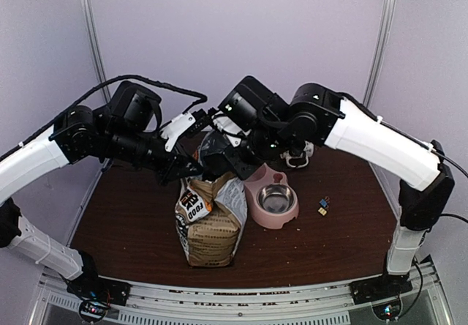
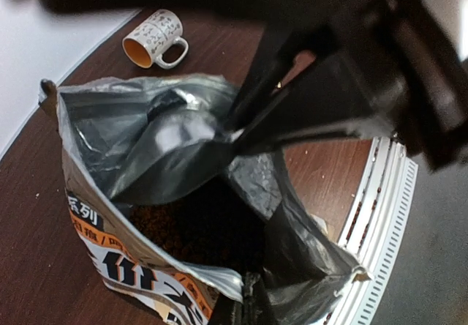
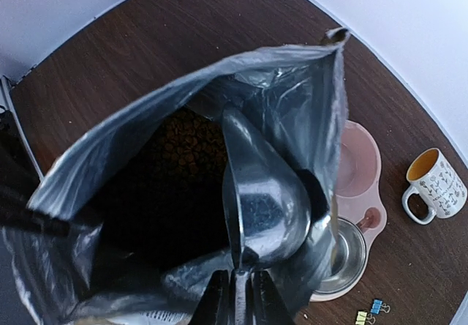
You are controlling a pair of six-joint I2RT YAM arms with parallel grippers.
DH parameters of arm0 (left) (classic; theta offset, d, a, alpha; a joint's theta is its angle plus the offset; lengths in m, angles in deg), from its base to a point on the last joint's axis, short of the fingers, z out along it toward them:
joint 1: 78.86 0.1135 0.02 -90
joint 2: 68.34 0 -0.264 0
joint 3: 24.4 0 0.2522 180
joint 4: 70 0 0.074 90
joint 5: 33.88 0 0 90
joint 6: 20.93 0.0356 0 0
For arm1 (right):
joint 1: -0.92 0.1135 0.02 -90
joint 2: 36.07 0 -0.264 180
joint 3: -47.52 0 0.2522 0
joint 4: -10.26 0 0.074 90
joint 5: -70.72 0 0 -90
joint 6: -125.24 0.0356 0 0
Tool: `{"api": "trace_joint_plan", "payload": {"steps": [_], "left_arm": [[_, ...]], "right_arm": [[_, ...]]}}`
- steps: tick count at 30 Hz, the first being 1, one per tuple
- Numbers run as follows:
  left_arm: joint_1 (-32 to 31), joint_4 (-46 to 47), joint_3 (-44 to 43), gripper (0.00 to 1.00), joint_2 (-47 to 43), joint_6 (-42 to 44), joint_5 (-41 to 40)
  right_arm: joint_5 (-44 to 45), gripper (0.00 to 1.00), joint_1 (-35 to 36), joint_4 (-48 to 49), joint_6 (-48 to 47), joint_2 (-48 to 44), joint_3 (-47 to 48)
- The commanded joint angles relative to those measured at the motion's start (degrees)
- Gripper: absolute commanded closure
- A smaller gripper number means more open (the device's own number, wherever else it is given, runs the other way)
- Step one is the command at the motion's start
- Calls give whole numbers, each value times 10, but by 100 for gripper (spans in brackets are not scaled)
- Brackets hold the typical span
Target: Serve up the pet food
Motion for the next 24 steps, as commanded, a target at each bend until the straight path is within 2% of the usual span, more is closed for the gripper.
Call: {"api": "trace_joint_plan", "payload": {"steps": [1,6,12,24], "left_arm": [[1,191,28,100,-35,-9,8],[1,213,62,100,-39,-15,-34],[1,225,91,100,-39,-27,-76],[1,232,109,100,-35,-32,-103]], "right_arm": [[55,100,-8,-87,-5,63,24],[38,100,-8,-74,-6,116,26],[-69,100,-2,-92,-4,178,51],[-298,100,9,-97,-4,147,34]]}}
